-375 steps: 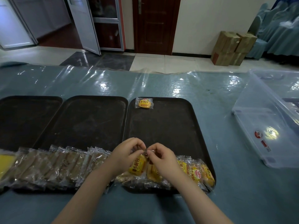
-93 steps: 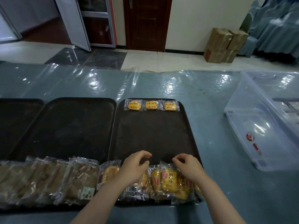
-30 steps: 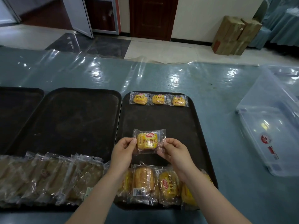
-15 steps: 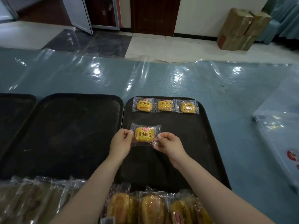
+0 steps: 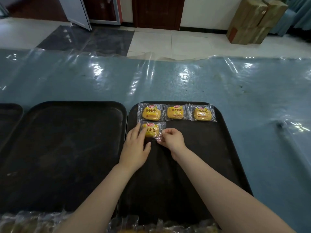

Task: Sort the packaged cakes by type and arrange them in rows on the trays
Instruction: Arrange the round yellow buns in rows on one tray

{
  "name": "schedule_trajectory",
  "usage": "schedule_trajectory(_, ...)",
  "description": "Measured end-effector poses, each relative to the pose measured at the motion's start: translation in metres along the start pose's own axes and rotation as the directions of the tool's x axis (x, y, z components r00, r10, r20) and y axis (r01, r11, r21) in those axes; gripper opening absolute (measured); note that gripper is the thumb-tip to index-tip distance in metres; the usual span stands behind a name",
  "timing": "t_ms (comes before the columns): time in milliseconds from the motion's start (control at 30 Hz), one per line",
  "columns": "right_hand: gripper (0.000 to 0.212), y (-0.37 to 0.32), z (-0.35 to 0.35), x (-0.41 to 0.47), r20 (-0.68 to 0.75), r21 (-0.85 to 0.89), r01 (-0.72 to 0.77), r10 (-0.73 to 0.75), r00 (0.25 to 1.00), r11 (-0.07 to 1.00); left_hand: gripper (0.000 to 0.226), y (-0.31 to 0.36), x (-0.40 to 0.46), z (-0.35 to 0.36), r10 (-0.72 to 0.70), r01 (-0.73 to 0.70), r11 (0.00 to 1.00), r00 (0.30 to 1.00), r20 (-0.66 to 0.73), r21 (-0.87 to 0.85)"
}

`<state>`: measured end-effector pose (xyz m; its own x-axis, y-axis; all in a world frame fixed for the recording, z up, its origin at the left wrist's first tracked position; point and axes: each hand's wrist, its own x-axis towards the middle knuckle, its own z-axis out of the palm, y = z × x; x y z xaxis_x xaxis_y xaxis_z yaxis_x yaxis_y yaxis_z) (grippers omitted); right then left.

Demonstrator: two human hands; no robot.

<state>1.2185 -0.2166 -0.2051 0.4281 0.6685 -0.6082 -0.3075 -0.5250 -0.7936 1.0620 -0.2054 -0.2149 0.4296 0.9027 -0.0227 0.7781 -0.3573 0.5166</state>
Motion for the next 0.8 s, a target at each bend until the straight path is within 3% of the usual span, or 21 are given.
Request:
schedule_trajectory(267,0.011,-0.003,-0.002,0.006,-0.009,-0.064,0.065,-0.066,0.998,0.996,0.068,-0.002,0.002,0.012,0.04,-0.054,0.991,0.993,0.109,0.123)
schedule_trajectory(467,0.04,-0.001,-0.006,-0.008,0.0,-0.39,0.259,-0.281,0.96,0.884,0.071,-0.001,0.007,0.008,0.049,-0.08,0.975,0.988,0.147,0.209)
schedule_trajectory(800,0.046,0.004,-0.04,-0.064,0.077,-0.491,0.26,-0.256,0.964,0.832,0.067,0.029,-0.015,-0.018,0.052,-0.075,0.984,0.988,0.146,0.162)
